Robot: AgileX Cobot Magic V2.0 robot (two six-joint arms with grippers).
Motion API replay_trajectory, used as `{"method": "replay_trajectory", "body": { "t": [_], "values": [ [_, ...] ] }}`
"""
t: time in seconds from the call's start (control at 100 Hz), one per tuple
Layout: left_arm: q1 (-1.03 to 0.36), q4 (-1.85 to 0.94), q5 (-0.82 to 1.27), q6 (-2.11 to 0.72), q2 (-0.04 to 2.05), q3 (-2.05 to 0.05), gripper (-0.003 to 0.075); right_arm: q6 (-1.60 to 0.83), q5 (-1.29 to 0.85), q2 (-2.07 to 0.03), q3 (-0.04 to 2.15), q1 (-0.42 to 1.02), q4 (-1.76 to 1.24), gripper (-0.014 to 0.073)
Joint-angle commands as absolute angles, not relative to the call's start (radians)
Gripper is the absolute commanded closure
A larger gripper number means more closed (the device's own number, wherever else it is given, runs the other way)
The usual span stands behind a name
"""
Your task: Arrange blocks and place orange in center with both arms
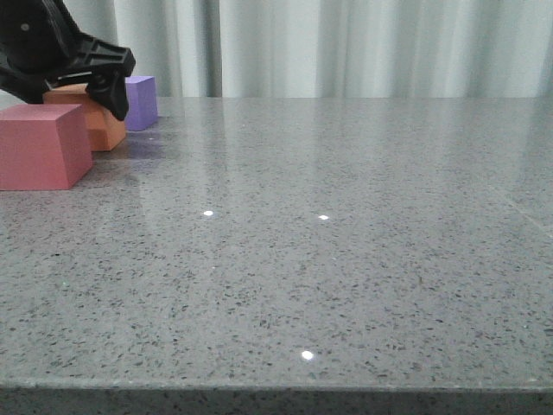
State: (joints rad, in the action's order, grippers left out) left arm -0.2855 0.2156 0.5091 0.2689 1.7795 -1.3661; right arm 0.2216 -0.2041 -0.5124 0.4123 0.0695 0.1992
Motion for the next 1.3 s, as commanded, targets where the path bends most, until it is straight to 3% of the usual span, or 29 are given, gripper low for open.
{"method": "replay_trajectory", "body": {
  "t": [0.0, 0.37, 0.94, 1.15, 1.29],
  "values": [
    [-0.282, 0.215, 0.466, 0.269, 1.685, -1.394, 0.0072, 0.215, -0.121, -0.524, 0.438, 0.064, 0.213, 0.0663],
    [-0.282, 0.215, 0.519, 0.280, 1.428, -1.358, 0.0072, 0.215, -0.121, -0.524, 0.438, 0.064, 0.213, 0.0663],
    [-0.282, 0.218, 0.363, 0.298, 0.737, -0.789, 0.0076, 0.215, -0.121, -0.524, 0.438, 0.064, 0.213, 0.0663],
    [-0.282, 0.218, 0.381, 0.298, 0.524, -0.653, 0.0171, 0.215, -0.121, -0.524, 0.438, 0.064, 0.213, 0.0663],
    [-0.282, 0.218, 0.383, 0.298, 0.424, -0.599, 0.0358, 0.215, -0.121, -0.524, 0.438, 0.064, 0.213, 0.0663]
  ]
}}
